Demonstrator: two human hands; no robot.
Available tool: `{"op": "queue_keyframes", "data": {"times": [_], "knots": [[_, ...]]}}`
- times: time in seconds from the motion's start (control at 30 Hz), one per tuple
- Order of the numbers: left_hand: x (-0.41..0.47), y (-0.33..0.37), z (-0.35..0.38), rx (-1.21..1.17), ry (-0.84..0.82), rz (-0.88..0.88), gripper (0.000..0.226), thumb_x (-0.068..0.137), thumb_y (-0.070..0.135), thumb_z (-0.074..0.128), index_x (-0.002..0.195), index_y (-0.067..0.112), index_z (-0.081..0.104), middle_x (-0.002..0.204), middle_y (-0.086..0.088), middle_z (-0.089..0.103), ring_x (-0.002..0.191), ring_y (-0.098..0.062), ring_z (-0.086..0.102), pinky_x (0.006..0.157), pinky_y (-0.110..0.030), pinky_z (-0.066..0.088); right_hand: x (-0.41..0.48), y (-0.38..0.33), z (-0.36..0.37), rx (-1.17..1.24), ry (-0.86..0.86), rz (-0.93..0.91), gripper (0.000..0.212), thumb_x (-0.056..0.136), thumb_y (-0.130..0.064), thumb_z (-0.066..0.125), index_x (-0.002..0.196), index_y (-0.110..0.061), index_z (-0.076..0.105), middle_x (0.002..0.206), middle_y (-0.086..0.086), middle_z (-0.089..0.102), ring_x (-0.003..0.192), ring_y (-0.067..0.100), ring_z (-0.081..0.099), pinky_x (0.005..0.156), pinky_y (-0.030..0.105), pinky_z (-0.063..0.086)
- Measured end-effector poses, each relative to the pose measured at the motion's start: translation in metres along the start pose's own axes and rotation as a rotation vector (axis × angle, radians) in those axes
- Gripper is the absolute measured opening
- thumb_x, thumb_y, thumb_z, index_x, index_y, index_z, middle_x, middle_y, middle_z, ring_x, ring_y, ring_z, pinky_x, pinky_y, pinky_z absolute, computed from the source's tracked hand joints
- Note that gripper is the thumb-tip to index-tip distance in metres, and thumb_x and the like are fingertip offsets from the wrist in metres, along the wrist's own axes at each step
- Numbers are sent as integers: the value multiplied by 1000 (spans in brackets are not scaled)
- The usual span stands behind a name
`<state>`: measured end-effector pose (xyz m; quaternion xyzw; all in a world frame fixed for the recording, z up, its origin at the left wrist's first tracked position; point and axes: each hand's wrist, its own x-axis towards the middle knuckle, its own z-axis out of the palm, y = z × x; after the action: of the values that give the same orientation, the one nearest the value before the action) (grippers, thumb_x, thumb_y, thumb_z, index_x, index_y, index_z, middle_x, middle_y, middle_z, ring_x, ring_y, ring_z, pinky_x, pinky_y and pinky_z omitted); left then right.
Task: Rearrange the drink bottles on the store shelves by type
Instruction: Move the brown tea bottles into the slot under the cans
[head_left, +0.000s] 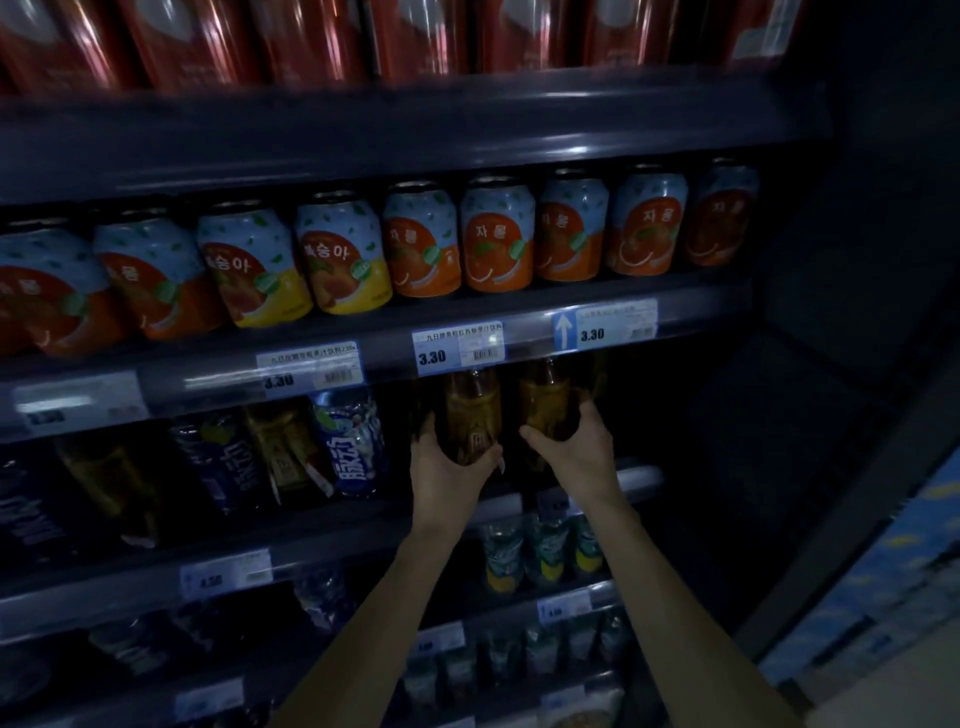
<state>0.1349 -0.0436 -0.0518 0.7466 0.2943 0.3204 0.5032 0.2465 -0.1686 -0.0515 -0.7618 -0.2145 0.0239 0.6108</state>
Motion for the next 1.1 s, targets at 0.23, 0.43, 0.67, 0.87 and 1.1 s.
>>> {"op": "queue_keyframes", "data": {"times": [0.23, 0.43, 0.67, 0.87, 1.1], "knots": [[-5, -8, -4, 36, -20, -79, 95, 73, 39, 79, 147, 10, 27, 144, -13, 42, 132, -24, 39, 107, -43, 39, -5, -5, -7, -54, -61, 41, 60, 74, -38, 79, 124, -17, 51, 98, 10, 70, 94, 18, 66, 78, 23, 50], [5, -6, -3, 28, -25, -74, 96, 72, 39, 81, 146, 8, 28, 144, -14, 42, 132, -23, 39, 107, -44, 40, 5, -13, -11, -120, -44, 19, 66, 72, -40, 81, 126, -15, 51, 103, -6, 64, 100, 9, 57, 77, 13, 41], [7, -15, -4, 2, -20, -92, 99, 68, 41, 83, 146, 9, 31, 141, -13, 47, 129, -20, 44, 101, -34, 44, 4, -5, -9, -92, -46, 20, 64, 74, -29, 81, 129, -15, 51, 93, -17, 60, 85, -4, 55, 64, -5, 36], [5, -10, 3, 10, -36, -88, 100, 65, 42, 84, 145, 10, 33, 140, -11, 49, 127, -19, 45, 94, -27, 43, 1, -4, -3, -102, 57, 45, 79, 70, -36, 82, 133, -9, 43, 127, 8, 54, 117, 18, 51, 99, 33, 45], [-3, -4, 11, -17, -100, -51, 98, 70, 38, 82, 147, 12, 28, 141, -4, 46, 116, 3, 45, 91, -12, 36, 0, 5, -13, -24, -29, 13, 75, 73, -37, 77, 137, -26, 40, 121, -6, 55, 106, 0, 54, 85, 17, 41]]}}
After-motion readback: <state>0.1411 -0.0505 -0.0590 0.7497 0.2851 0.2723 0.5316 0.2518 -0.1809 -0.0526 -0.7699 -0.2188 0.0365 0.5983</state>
